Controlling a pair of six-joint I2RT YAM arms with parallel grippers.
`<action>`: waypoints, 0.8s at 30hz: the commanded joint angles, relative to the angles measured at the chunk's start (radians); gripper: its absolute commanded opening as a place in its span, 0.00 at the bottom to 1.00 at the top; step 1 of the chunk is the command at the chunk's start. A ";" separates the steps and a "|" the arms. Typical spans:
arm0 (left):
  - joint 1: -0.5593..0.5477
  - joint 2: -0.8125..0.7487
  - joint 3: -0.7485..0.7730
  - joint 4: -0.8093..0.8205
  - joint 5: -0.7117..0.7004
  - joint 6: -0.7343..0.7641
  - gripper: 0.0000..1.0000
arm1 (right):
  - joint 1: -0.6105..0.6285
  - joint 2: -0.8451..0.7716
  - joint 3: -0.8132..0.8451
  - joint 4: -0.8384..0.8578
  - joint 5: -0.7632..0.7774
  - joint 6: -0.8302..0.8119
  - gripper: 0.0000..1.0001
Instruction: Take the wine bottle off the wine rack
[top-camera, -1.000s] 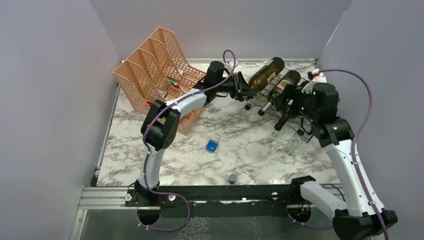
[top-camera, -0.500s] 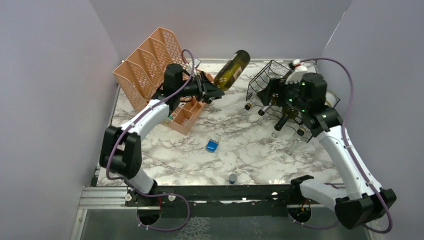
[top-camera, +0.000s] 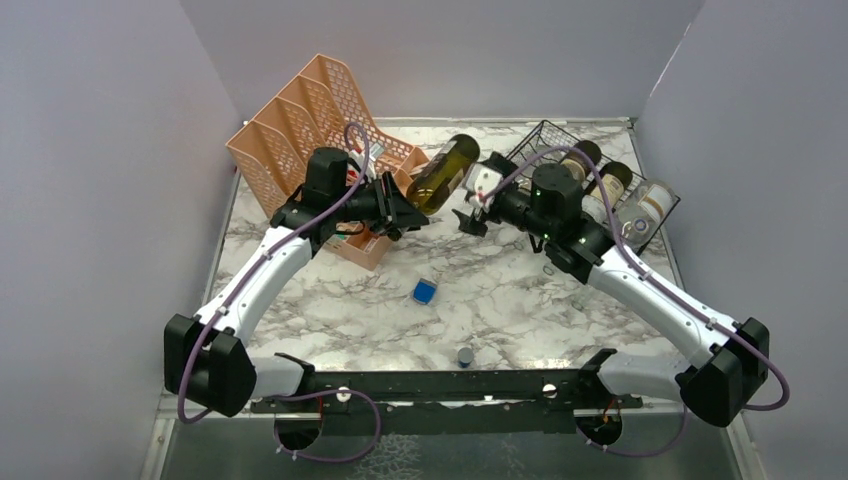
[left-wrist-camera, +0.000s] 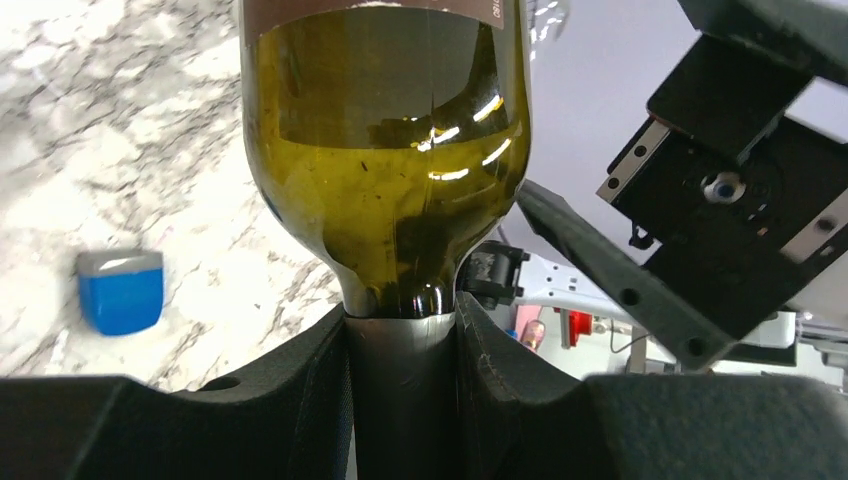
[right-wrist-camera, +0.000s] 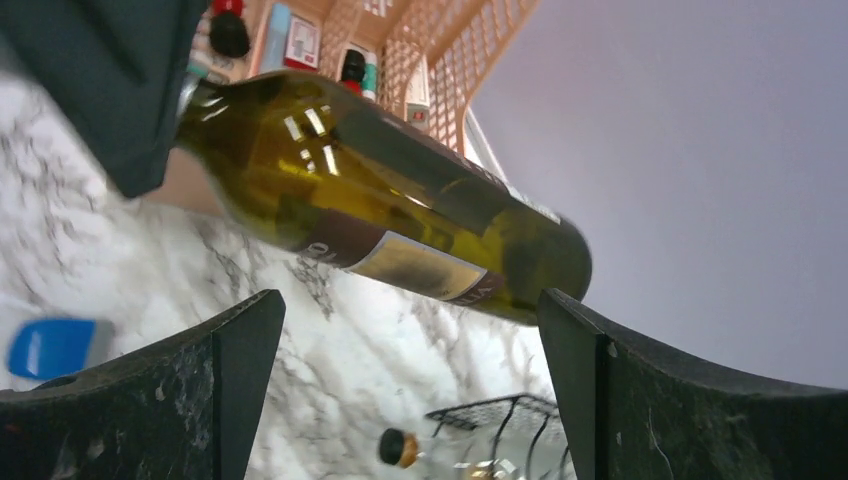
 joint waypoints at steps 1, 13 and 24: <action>0.002 -0.085 0.019 -0.029 -0.025 0.095 0.00 | 0.004 -0.058 -0.115 0.125 -0.231 -0.436 1.00; -0.001 -0.192 -0.091 -0.044 -0.007 0.019 0.00 | 0.013 0.065 -0.117 0.215 -0.365 -0.607 1.00; -0.001 -0.180 -0.101 -0.046 0.028 -0.002 0.00 | 0.074 0.220 -0.015 0.122 -0.324 -0.745 0.98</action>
